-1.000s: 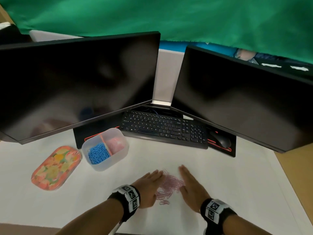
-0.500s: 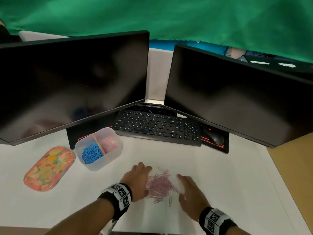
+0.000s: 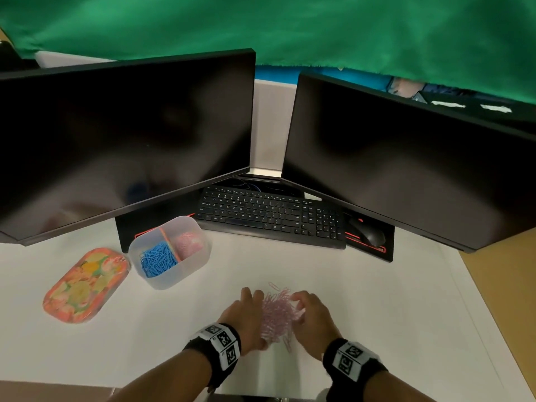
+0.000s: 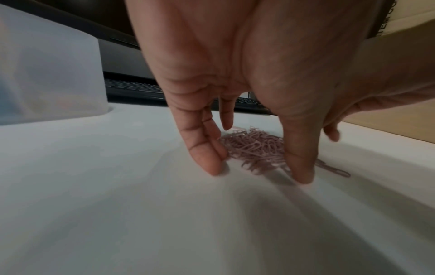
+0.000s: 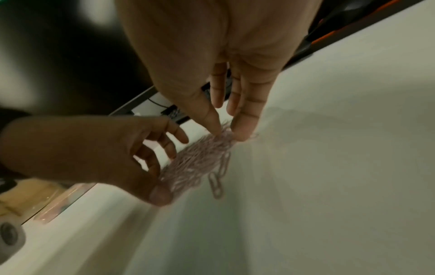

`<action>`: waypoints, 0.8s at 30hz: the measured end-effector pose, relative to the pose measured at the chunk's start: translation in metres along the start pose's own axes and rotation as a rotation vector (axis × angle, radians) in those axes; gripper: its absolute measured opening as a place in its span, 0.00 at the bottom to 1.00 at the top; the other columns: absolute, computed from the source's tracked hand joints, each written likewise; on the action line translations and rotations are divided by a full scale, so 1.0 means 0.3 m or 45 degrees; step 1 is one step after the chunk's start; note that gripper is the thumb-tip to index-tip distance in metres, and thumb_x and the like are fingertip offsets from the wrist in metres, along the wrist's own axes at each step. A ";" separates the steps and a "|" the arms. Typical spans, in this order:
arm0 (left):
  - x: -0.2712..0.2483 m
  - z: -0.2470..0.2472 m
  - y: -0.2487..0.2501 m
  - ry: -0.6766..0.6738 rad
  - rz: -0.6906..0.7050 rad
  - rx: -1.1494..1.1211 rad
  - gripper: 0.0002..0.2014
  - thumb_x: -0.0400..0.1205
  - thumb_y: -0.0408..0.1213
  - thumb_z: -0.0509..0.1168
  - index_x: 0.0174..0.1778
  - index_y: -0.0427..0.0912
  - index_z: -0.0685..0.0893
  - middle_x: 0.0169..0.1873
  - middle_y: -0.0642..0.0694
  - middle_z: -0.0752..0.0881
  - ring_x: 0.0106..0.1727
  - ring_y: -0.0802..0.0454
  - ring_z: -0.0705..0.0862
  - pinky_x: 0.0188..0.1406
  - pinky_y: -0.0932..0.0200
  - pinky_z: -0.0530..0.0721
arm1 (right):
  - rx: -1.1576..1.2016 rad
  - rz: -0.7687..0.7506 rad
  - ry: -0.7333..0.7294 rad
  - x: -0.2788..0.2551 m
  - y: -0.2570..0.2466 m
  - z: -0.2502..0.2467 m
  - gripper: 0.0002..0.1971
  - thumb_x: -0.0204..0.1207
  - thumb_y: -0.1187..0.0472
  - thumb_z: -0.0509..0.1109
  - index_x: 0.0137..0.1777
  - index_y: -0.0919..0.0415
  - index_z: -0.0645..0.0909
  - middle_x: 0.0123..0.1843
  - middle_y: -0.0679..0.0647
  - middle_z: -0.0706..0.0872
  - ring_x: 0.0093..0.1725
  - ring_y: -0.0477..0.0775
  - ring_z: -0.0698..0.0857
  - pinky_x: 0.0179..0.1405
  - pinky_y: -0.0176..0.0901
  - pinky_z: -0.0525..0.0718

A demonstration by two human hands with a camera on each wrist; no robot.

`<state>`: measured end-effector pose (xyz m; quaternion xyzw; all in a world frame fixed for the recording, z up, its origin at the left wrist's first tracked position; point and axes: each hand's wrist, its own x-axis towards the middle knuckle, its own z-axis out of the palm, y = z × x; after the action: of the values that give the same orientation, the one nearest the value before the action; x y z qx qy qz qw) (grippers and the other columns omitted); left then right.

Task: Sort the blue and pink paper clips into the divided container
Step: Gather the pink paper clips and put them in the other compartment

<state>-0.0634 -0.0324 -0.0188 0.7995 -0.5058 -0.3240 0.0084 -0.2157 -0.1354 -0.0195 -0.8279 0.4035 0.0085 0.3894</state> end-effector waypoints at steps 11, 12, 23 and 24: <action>0.014 -0.011 -0.049 -0.046 -0.002 -0.069 0.33 0.69 0.46 0.77 0.63 0.45 0.66 0.55 0.44 0.70 0.50 0.41 0.83 0.48 0.48 0.85 | -0.098 0.281 -0.123 -0.106 0.174 -0.063 0.15 0.64 0.66 0.70 0.30 0.44 0.73 0.30 0.46 0.80 0.27 0.41 0.78 0.30 0.23 0.74; 0.017 -0.010 -0.044 -0.045 0.004 -0.076 0.31 0.70 0.44 0.76 0.63 0.45 0.67 0.55 0.44 0.71 0.50 0.41 0.83 0.48 0.49 0.84 | -0.058 0.255 -0.109 -0.094 0.157 -0.050 0.16 0.64 0.68 0.69 0.31 0.42 0.73 0.30 0.46 0.79 0.28 0.40 0.79 0.29 0.22 0.74; 0.020 -0.009 0.011 -0.079 -0.013 -0.046 0.51 0.62 0.56 0.79 0.74 0.51 0.55 0.61 0.44 0.66 0.54 0.42 0.84 0.53 0.51 0.87 | -0.386 -0.121 -0.362 0.063 -0.017 -0.040 0.58 0.55 0.46 0.83 0.80 0.42 0.47 0.72 0.48 0.59 0.67 0.53 0.73 0.63 0.51 0.82; 0.024 -0.011 0.020 -0.078 -0.016 -0.009 0.50 0.63 0.55 0.79 0.74 0.50 0.56 0.60 0.44 0.66 0.53 0.43 0.85 0.53 0.51 0.87 | -0.460 -0.149 -0.398 0.072 -0.024 -0.033 0.61 0.54 0.45 0.84 0.81 0.42 0.44 0.73 0.49 0.58 0.68 0.54 0.72 0.63 0.53 0.82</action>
<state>-0.0645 -0.0424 -0.0179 0.7923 -0.4996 -0.3502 -0.0062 -0.1991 -0.1535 -0.0151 -0.8947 0.2818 0.1859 0.2925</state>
